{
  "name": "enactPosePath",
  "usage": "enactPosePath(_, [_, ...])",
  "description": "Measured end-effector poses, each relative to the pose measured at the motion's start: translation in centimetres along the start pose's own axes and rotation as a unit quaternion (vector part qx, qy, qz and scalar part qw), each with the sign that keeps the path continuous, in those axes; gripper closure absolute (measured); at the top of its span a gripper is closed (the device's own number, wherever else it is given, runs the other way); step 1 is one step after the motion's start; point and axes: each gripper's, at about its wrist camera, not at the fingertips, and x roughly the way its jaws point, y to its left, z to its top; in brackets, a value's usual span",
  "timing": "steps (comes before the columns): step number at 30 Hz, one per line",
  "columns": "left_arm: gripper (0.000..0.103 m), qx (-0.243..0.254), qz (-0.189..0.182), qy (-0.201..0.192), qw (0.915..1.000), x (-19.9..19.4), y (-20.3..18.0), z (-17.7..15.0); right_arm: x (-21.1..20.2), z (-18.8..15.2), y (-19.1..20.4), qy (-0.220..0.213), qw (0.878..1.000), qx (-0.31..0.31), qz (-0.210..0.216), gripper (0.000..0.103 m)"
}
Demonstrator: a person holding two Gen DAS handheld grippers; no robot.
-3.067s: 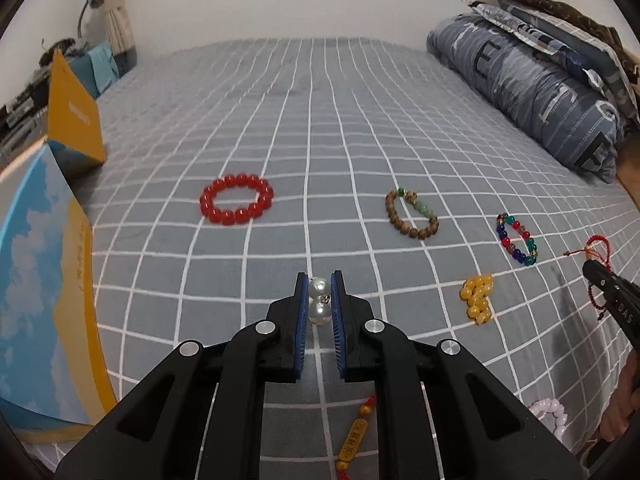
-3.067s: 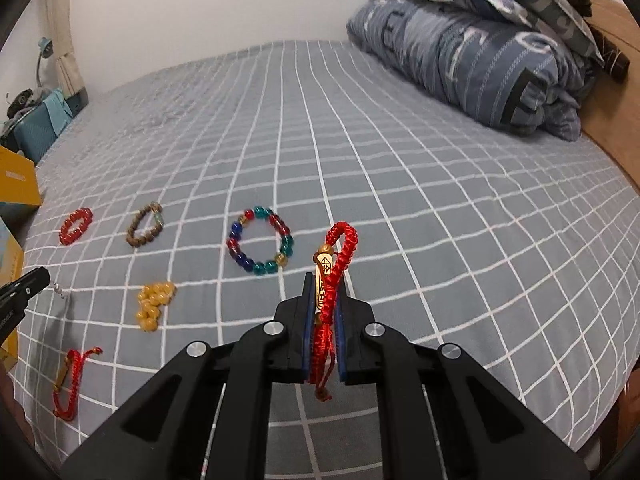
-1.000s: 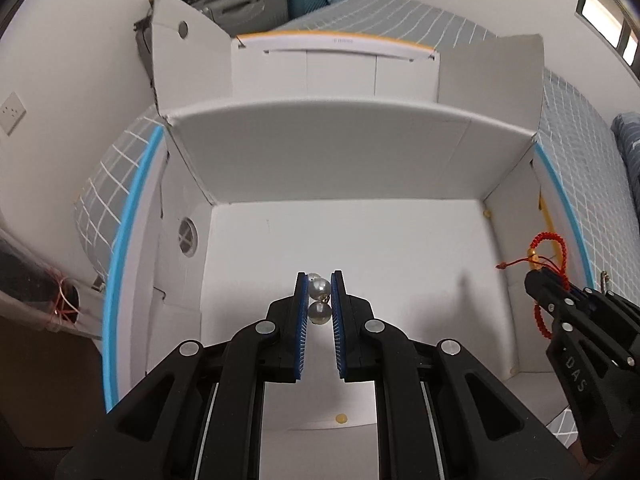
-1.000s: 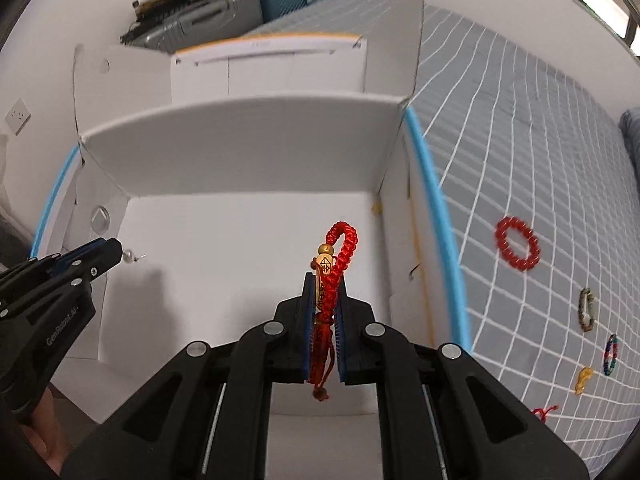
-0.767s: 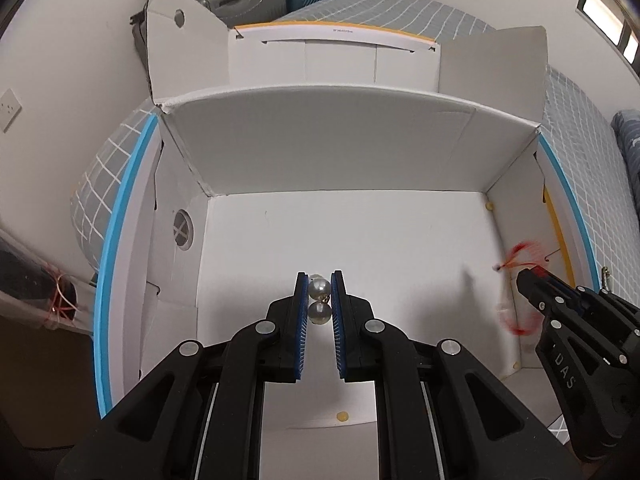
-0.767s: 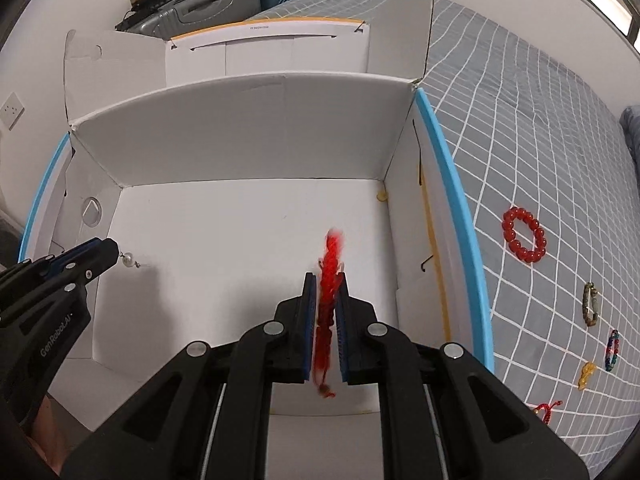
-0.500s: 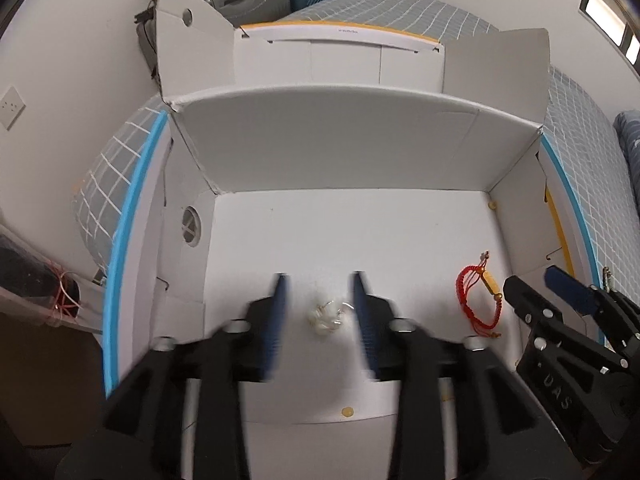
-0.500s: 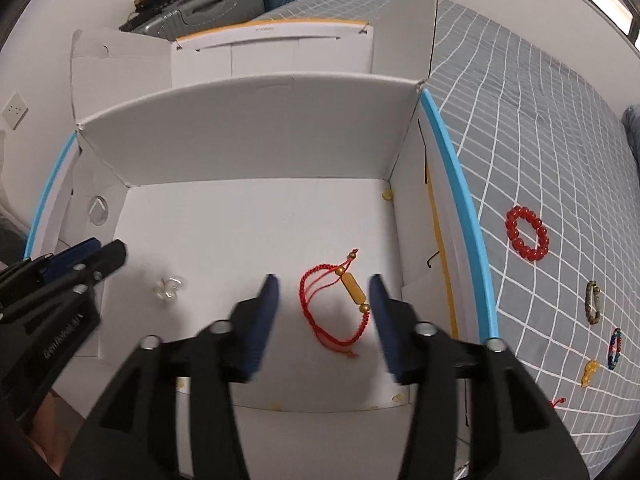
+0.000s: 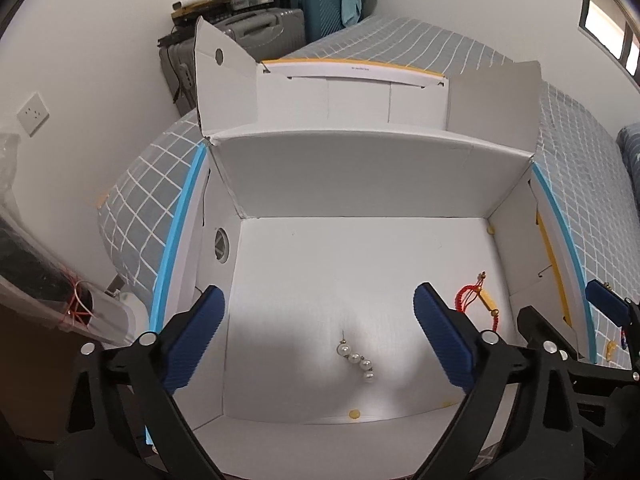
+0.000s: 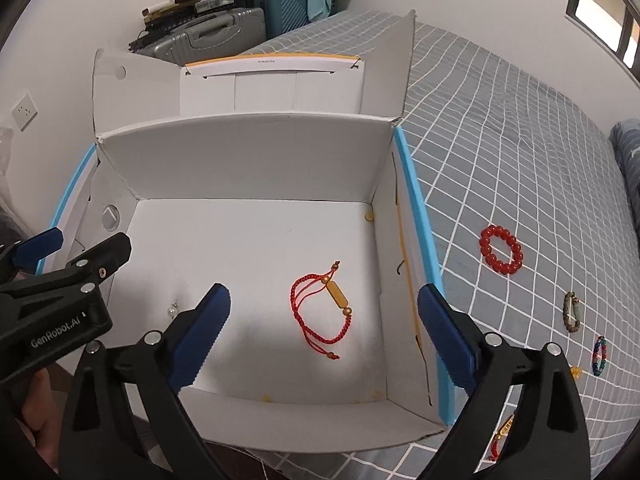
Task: Organize jewelry
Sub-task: 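Open the left tool dropping the earring while the right tool drops the bracelet into the box, then move both tools back over the remaining bracelets on the bed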
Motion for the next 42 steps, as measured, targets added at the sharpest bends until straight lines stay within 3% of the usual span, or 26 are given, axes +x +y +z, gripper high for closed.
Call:
enactPosePath(12, [0.006, 0.028, -0.021, -0.032, 0.9989, -2.9, -3.2, -0.1, -4.2, -1.2, -5.1, -0.048, 0.998, 0.029, -0.015, 0.007])
enactPosePath(19, [0.006, 0.063, -0.062, -0.054, 0.9946, -5.7, -8.8, -1.0, -8.2, -2.8, -13.4, -0.08, 0.993, 0.064, -0.065, 0.007])
enactPosePath(25, [0.006, 0.111, -0.119, -0.068, 0.9844, -8.0, -16.4, -3.0, -9.9, -5.7, -22.6, -0.081, 0.985, 0.103, -0.115, 0.007])
enactPosePath(32, [0.006, 0.177, -0.199, -0.048, 0.9628, -8.8, -26.3, -7.2, -9.2, -10.2, -32.0, -0.067, 0.977, 0.152, -0.138, 0.007])
enactPosePath(37, [0.006, 0.217, -0.217, -0.033, 0.9511, -7.7, -31.5, -10.6, -7.1, -12.9, -37.2, -0.045, 0.973, 0.175, -0.143, 0.007])
enactPosePath(42, [0.006, 0.235, -0.205, -0.019, 0.95, -4.9, -34.3, -12.6, -4.7, -15.1, -41.2, -0.024, 0.97, 0.197, -0.142, 0.007])
